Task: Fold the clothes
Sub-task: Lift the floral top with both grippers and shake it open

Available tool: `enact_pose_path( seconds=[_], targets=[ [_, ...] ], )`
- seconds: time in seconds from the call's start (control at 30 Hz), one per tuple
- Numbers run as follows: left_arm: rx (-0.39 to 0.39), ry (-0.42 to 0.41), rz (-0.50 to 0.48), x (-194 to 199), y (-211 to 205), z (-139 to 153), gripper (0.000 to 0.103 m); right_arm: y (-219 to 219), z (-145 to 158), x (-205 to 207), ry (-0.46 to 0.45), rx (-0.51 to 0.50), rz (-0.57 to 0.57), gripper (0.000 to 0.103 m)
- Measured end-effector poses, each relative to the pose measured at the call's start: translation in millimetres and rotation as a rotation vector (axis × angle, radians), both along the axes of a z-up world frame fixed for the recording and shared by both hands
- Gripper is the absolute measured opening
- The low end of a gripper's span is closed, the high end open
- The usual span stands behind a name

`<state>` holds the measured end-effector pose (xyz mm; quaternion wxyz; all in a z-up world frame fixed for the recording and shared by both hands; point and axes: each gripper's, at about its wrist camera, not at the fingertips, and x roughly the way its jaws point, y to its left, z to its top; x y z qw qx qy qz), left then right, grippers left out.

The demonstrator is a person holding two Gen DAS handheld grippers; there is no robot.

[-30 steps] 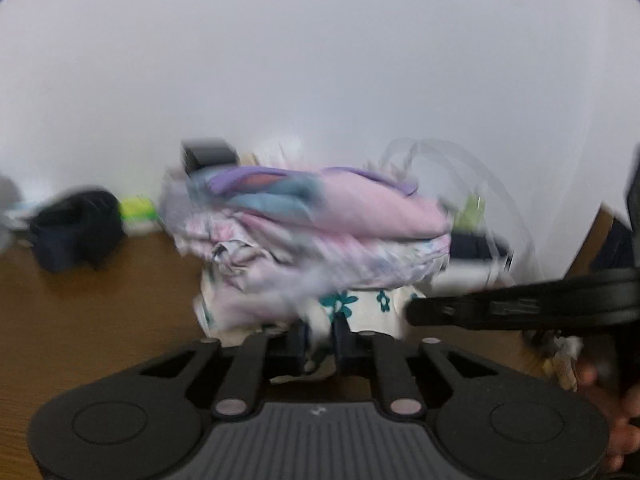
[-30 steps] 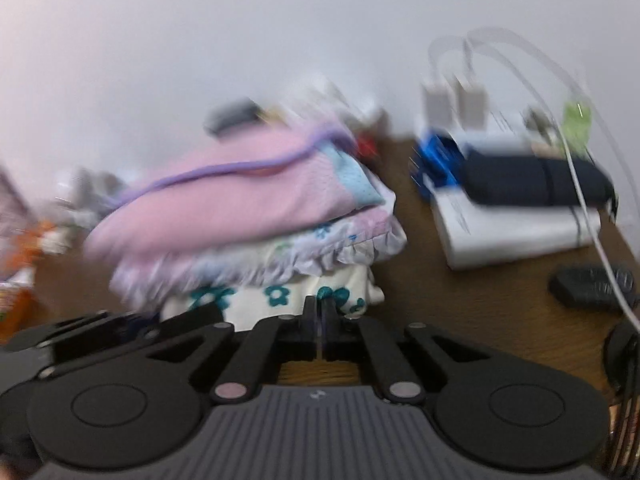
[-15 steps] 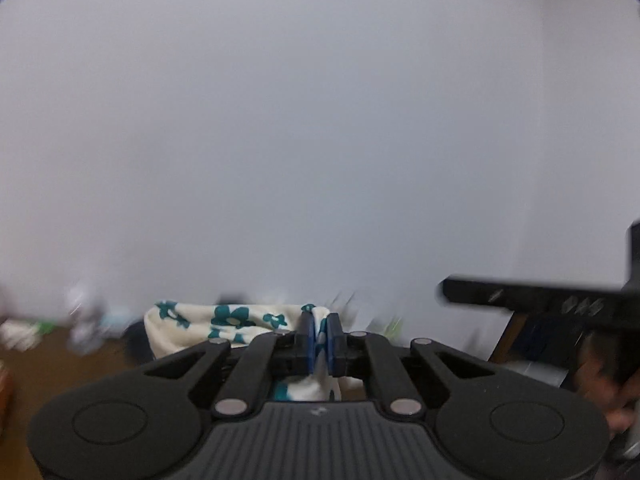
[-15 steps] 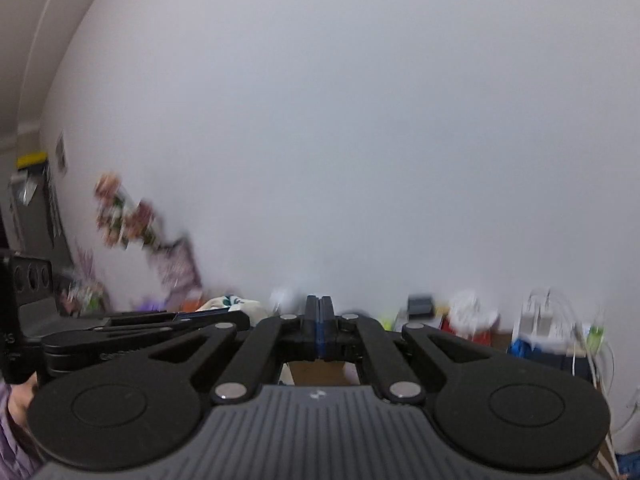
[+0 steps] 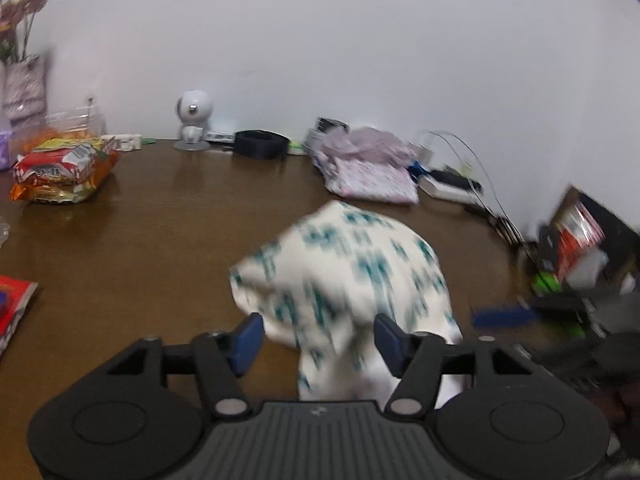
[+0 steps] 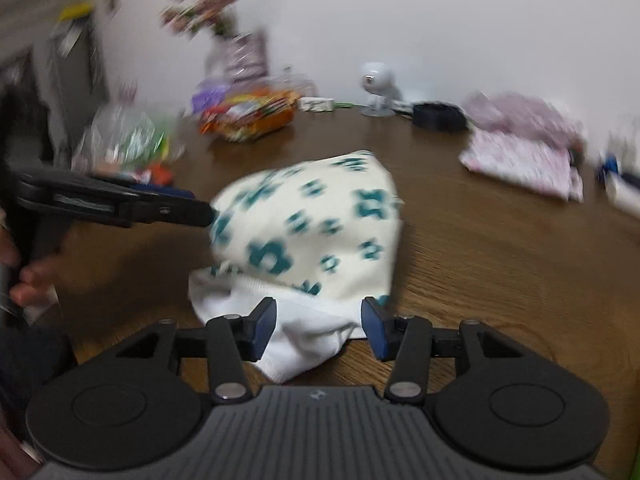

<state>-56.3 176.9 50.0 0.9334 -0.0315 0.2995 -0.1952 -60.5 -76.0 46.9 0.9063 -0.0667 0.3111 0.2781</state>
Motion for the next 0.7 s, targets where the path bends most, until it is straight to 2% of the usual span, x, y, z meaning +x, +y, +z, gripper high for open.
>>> enact_pose_path(
  seconds=[0.03, 0.13, 0.23, 0.3, 0.37, 0.4, 0.43, 0.47, 0.53, 0.57, 0.6, 0.63, 0.7],
  targets=[
    [0.037, -0.007, -0.015, -2.6, -5.4, -8.6, 0.064, 4.3, -4.9, 3.2, -0.023, -0.028, -0.01, 0.048],
    [0.154, -0.014, -0.019, -7.8, -22.8, -28.8, 0.064, 6.1, -14.6, 18.6, 0.005, -0.062, -0.081, 0.046],
    [0.171, 0.012, 0.019, -1.1, -28.2, -42.5, 0.064, -2.4, -22.4, 24.7, 0.033, -0.044, -0.096, 0.047],
    [0.153, 0.0, -0.016, -1.1, -31.5, -41.8, 0.064, -10.0, -26.3, 23.8, 0.041, -0.022, -0.097, 0.048],
    [0.171, -0.017, -0.024, -3.7, -36.2, -42.7, 0.063, -18.3, -28.7, 20.0, 0.043, 0.001, -0.091, 0.048],
    [0.191, -0.024, -0.03, -3.7, -39.7, -44.1, 0.057, -20.0, -31.6, 20.9, 0.044, 0.003, -0.088, 0.048],
    [0.21, -0.029, -0.035, -3.6, -43.2, -45.5, 0.037, -20.8, -33.4, 21.4, 0.044, 0.006, -0.084, 0.048],
    [0.221, -0.024, -0.037, -2.6, -46.0, -46.4, 0.025, -21.7, -33.4, 23.1, 0.044, 0.01, -0.081, 0.048],
    [0.215, -0.017, -0.031, -2.2, -48.9, -47.3, 0.011, -17.9, -35.4, 33.3, 0.049, 0.018, -0.079, 0.048],
    [0.211, -0.014, -0.027, -1.8, -49.5, -47.0, 0.007, -15.8, -36.4, 38.5, 0.052, 0.021, -0.079, 0.044],
    [0.196, -0.012, -0.016, -1.3, -48.1, -44.1, 0.006, -17.2, -37.2, 43.6, 0.068, 0.054, -0.069, 0.027],
    [0.18, -0.01, -0.004, -0.8, -46.7, -41.3, 0.005, -18.9, -38.0, 48.6, 0.085, 0.09, -0.059, 0.016],
    [0.143, -0.033, 0.019, -3.7, -42.1, -26.2, 0.005, -24.8, -30.8, 51.9, 0.113, 0.162, -0.073, 0.005]
  ],
)
